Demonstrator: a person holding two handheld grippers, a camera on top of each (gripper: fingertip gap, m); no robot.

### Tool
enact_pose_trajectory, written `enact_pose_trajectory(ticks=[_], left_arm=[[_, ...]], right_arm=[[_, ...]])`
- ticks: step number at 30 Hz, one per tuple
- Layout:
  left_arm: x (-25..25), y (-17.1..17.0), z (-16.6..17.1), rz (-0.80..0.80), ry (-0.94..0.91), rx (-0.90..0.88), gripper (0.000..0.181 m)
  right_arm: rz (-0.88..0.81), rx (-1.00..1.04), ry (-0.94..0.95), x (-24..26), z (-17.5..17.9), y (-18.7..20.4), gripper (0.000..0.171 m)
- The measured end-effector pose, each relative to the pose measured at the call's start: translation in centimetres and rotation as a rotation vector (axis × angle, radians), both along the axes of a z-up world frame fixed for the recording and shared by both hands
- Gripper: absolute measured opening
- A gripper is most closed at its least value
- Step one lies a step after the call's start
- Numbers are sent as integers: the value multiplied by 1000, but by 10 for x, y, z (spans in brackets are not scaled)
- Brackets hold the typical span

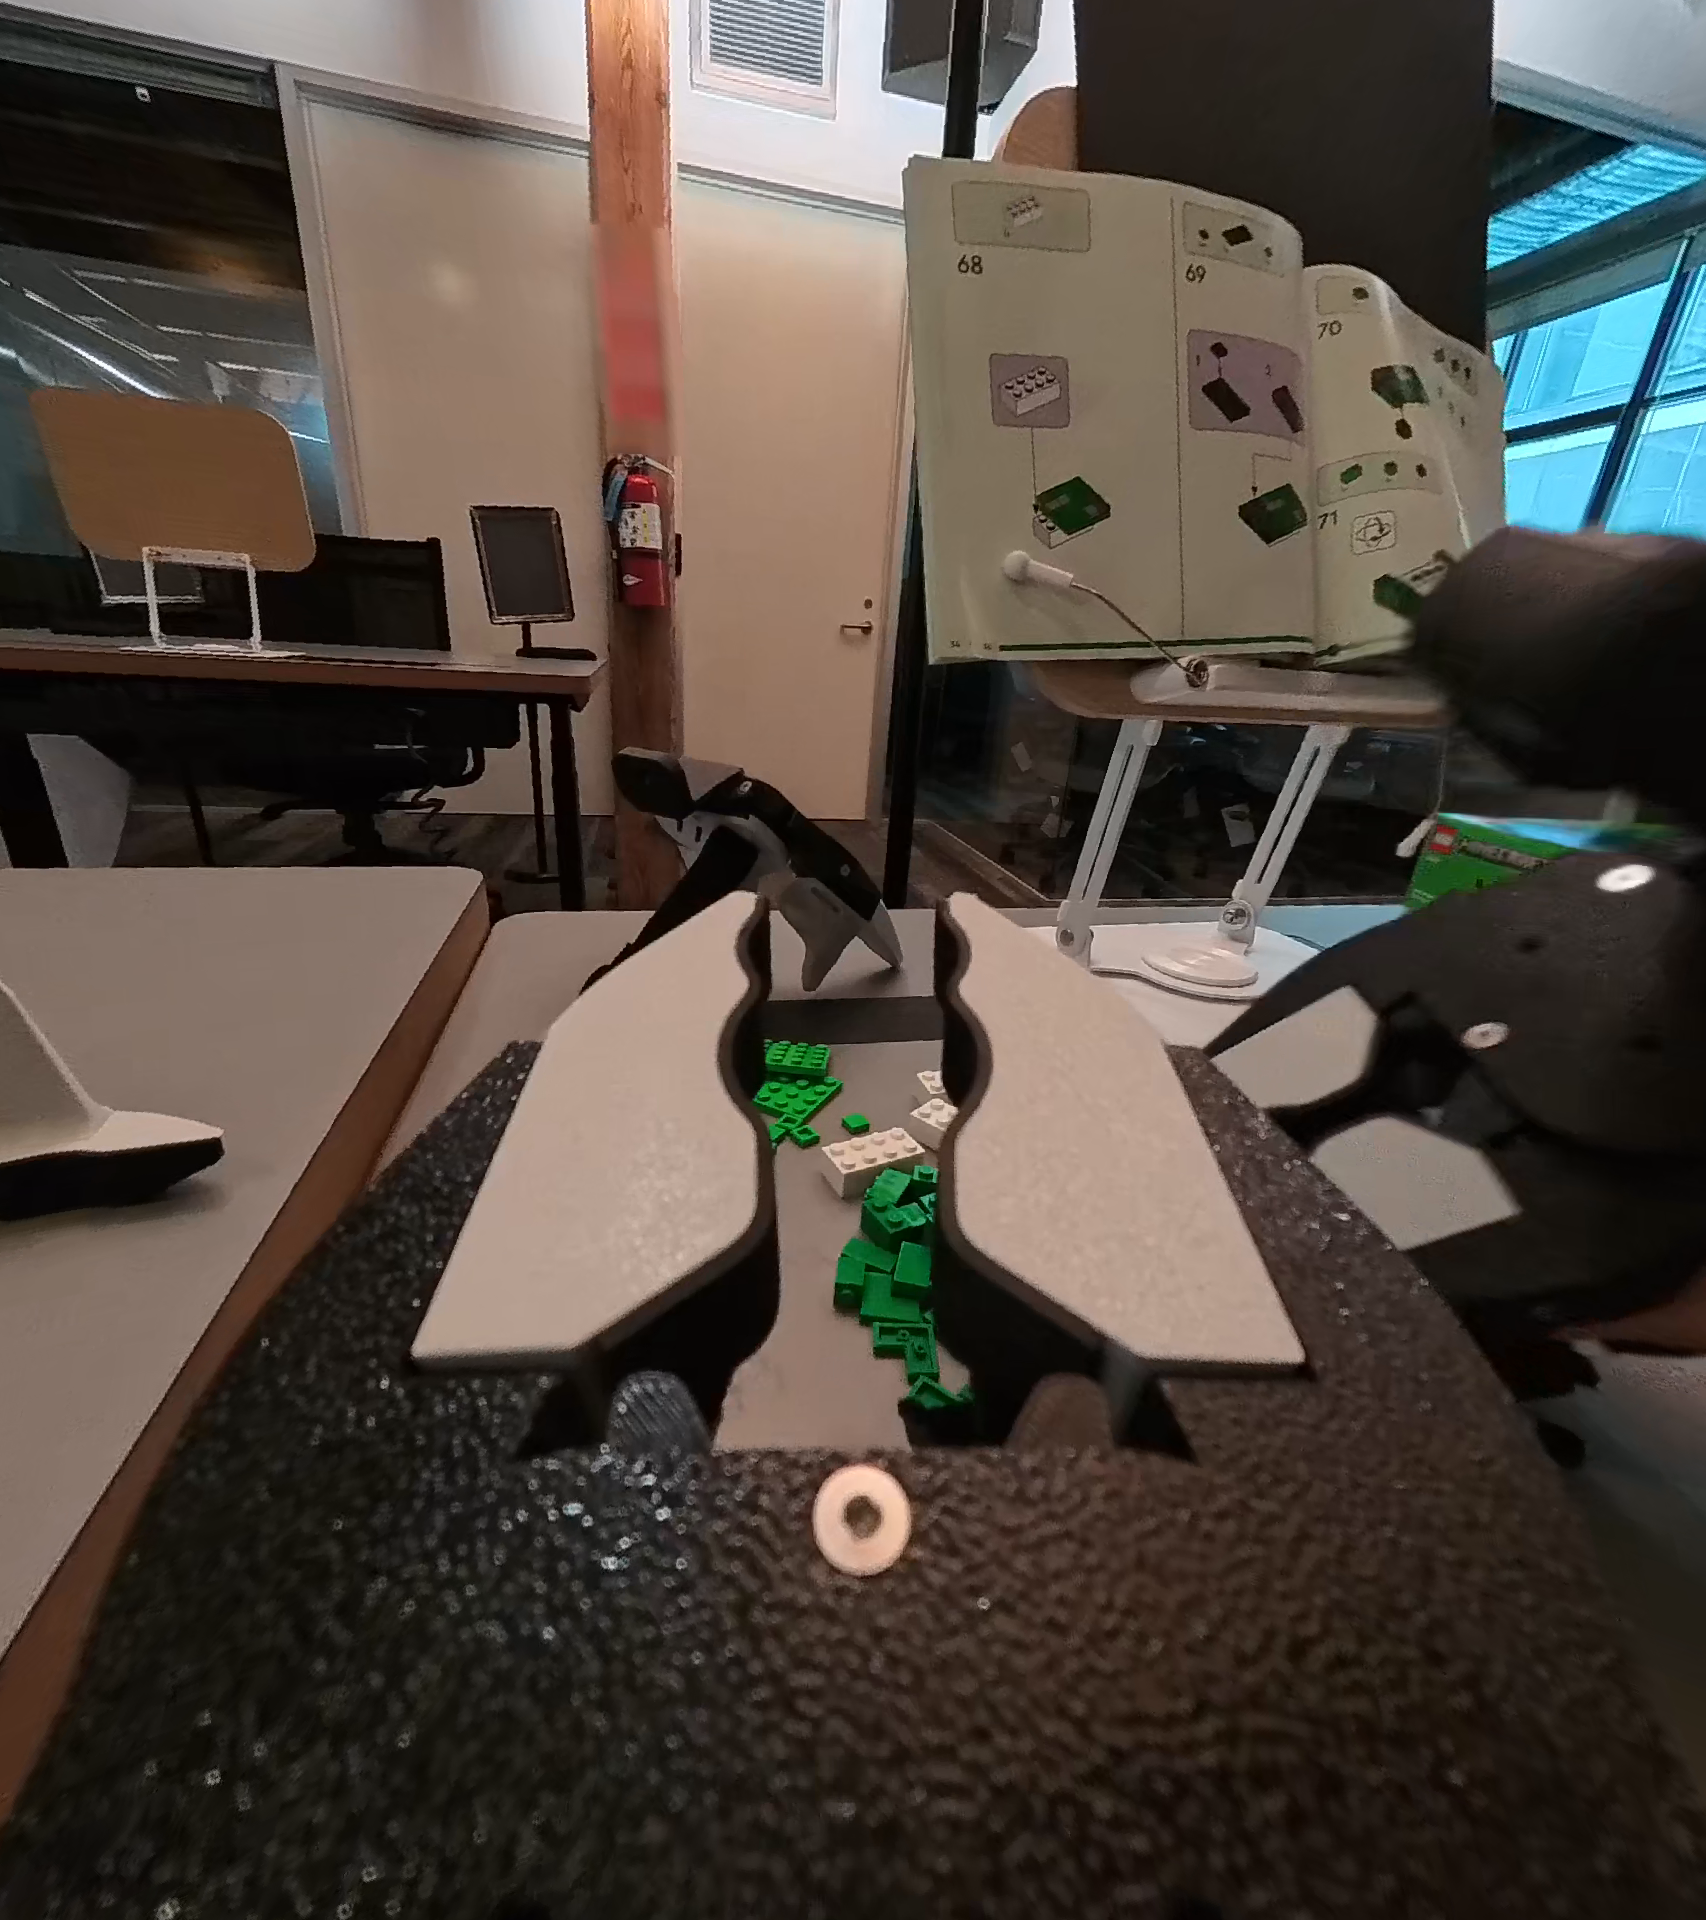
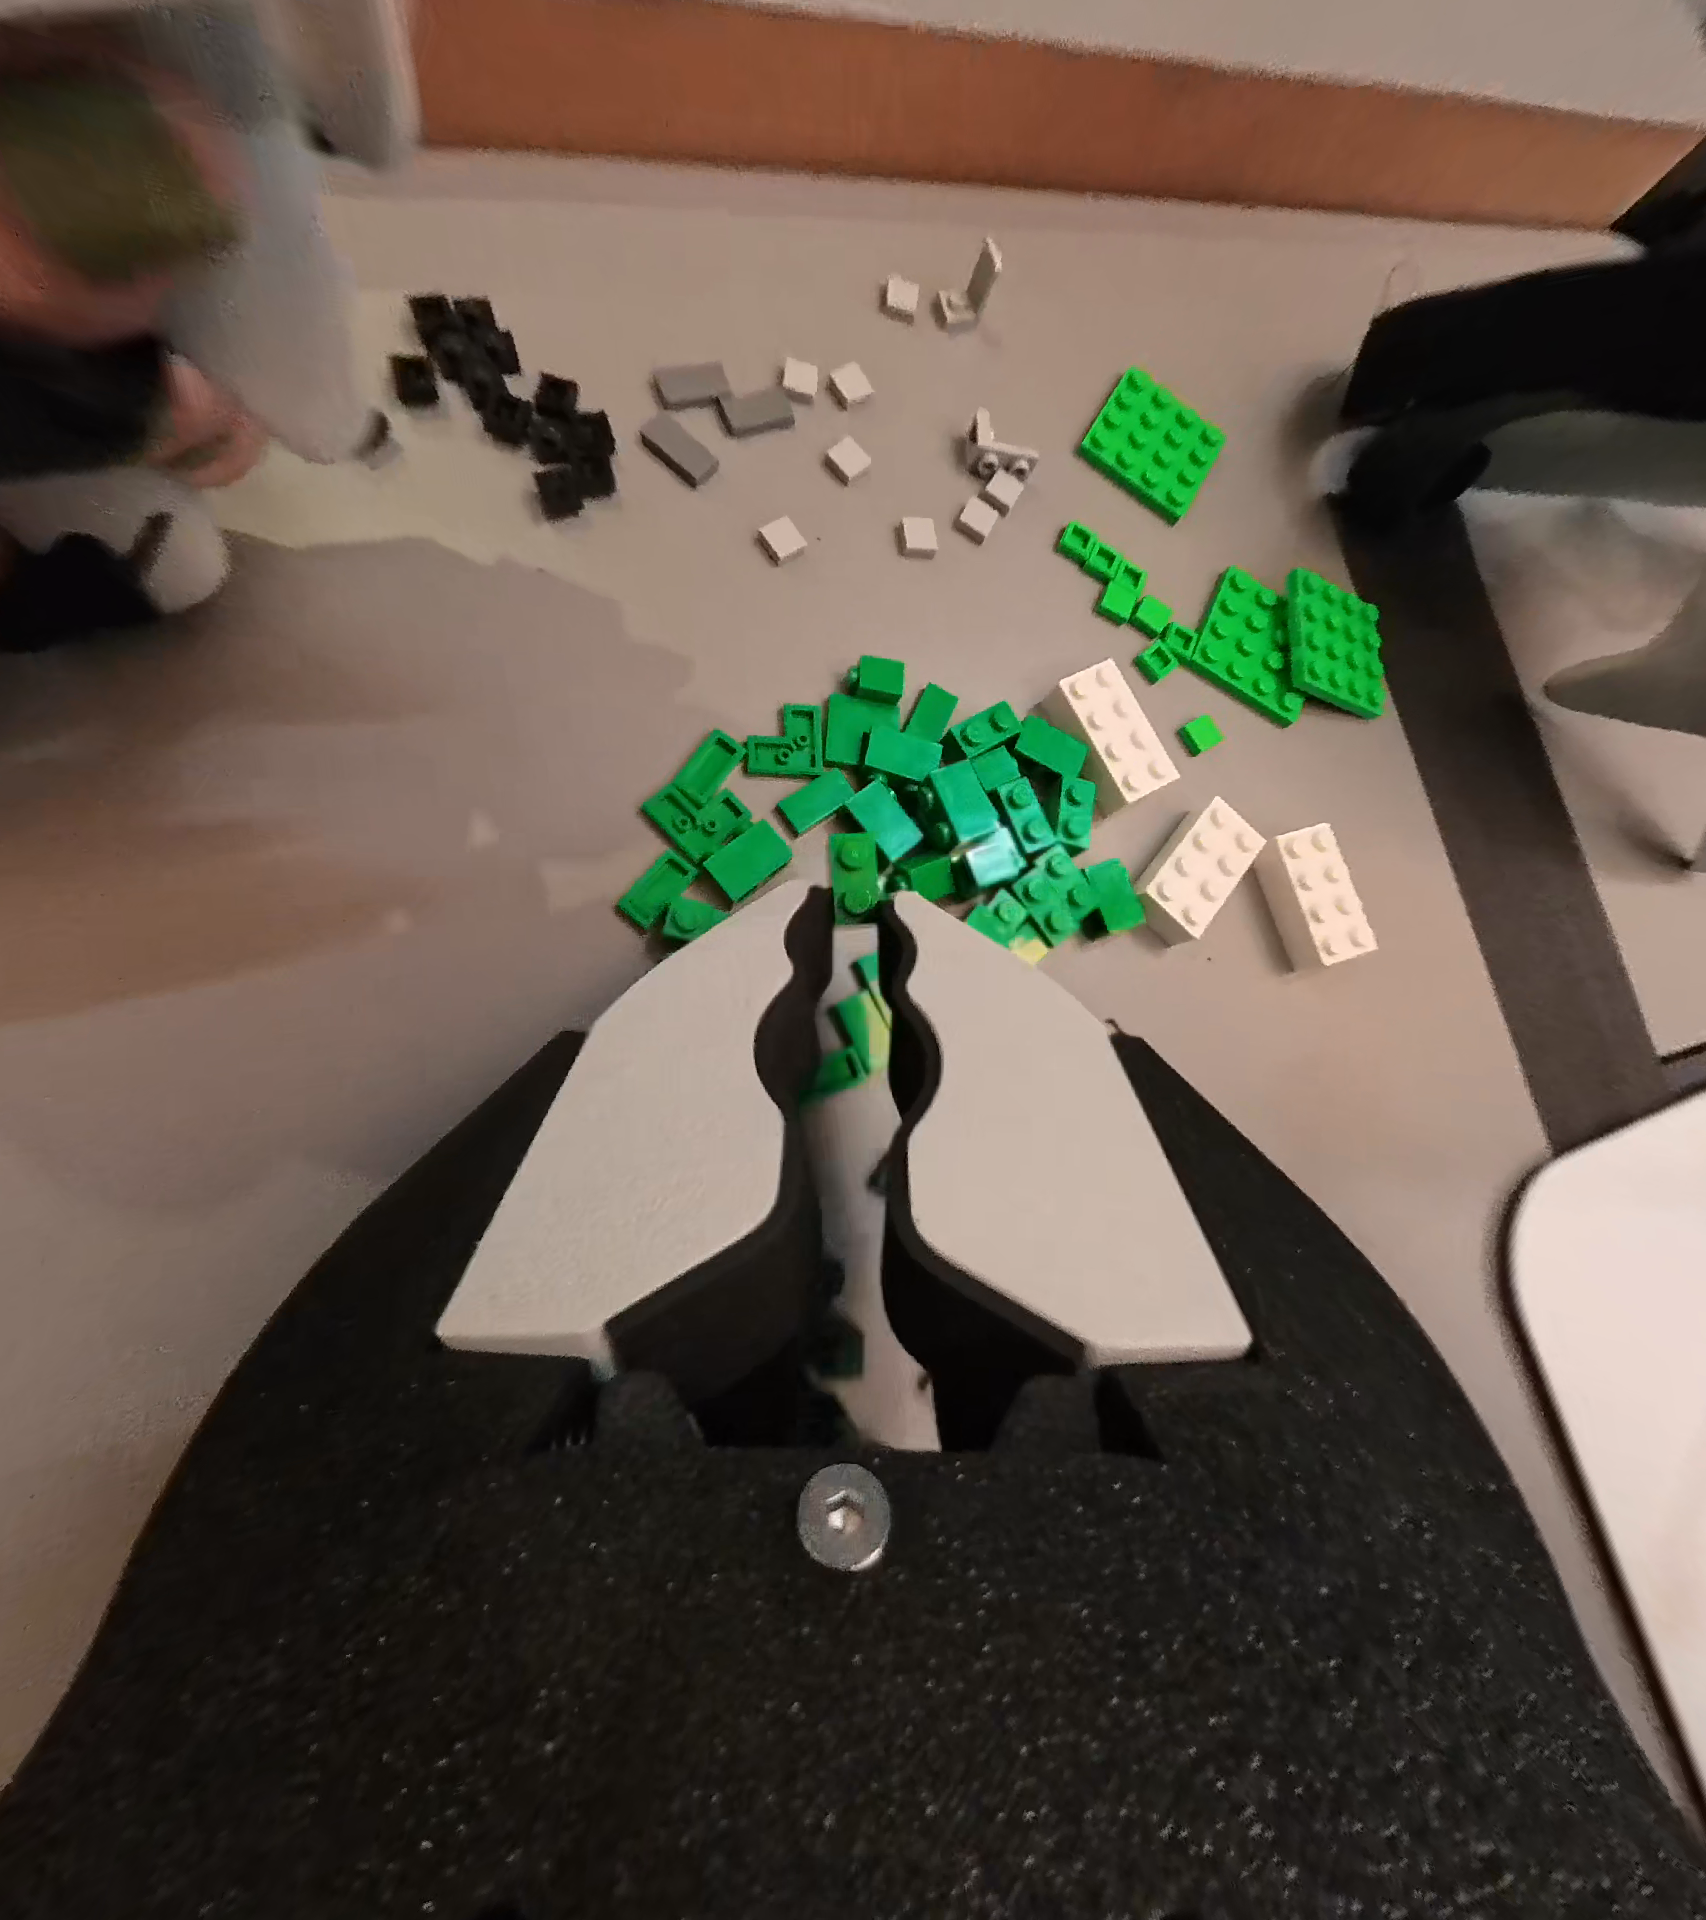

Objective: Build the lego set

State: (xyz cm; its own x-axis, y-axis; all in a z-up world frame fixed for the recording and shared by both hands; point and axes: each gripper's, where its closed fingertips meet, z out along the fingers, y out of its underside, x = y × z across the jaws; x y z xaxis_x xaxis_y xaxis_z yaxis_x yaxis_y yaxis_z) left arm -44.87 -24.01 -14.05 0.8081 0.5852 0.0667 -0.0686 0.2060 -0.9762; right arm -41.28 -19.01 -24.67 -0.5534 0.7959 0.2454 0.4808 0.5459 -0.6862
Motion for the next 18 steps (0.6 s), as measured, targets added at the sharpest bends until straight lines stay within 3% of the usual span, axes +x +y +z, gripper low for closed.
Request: enact_pose_trajectory(ticks=[6, 11, 15, 18], left_arm=[[8, 9, -2, -38, 25, -38, 30], [34, 33, -4, -118, 130, -128, 32], [68, 62, -16, -278, 164, -205, 33], [107, 83, -26, -449, 133, -244, 48]], right_arm=[[-35, 26, 107, 60, 50, 20, 8], [-217, 59, 204, 147, 92, 85, 8], [-407, -1, 203, 218, 89, 144, 8], [-476, -115, 208, 255, 75, 163, 8]])
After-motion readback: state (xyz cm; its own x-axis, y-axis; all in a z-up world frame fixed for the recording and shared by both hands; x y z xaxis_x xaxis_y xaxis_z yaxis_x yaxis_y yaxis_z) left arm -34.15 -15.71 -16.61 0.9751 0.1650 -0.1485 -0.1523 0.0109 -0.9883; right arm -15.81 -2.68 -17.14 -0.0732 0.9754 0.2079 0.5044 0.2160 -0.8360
